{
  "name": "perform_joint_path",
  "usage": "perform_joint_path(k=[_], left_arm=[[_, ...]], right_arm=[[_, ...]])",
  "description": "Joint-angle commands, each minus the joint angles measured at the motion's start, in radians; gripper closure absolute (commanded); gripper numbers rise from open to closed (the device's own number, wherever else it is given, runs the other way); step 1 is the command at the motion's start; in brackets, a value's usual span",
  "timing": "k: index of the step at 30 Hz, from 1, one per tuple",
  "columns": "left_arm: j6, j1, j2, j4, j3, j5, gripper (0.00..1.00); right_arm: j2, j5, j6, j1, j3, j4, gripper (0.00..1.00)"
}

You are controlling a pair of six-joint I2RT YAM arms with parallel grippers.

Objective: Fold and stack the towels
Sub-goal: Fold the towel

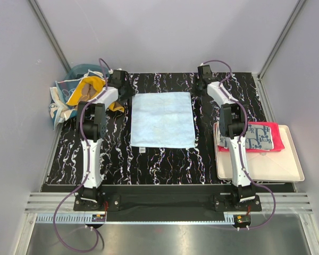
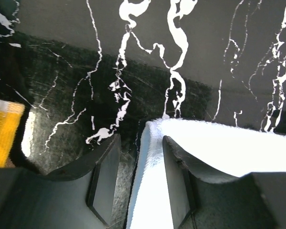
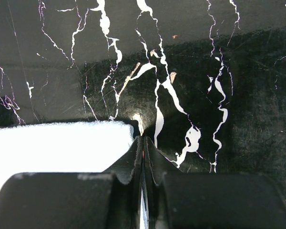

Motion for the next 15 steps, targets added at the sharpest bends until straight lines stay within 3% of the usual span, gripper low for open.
perform_joint_path(k=[1,9,15], left_arm=[[-0.001,0.002,-0.011,0.05,0.016,0.039,0.55],[-0.016,0.004,-0.023,0.106,-0.005,0.08,0.55],[-0.012,0.002,-0.014,0.095,0.008,0.082,0.56]], right_arm=[[0.002,-0.017,0.009,-0.006,0.046,0.022,0.92],[-0.02,-0.03,0.019,-0.004,0.025,0.048,0.89],[-0.069,-0.053,0.043,-0.006,-0.038,0.12,0.73]])
